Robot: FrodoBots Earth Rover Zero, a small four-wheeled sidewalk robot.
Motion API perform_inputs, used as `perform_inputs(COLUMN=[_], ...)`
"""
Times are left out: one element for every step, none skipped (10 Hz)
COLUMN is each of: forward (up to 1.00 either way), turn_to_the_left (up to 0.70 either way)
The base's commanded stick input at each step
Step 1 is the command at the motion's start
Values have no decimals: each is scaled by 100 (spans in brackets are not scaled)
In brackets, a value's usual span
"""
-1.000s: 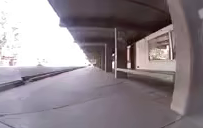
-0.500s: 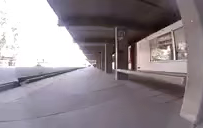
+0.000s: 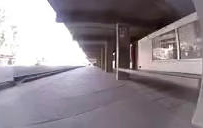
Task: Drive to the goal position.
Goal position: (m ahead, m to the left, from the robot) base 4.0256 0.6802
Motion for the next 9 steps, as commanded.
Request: perform_inputs(forward=[50, 50, 50, 50, 50, 50, 50, 50, 50], turn_to_the_left=[0, 0, 0, 0, 0, 0, 0, 0, 0])
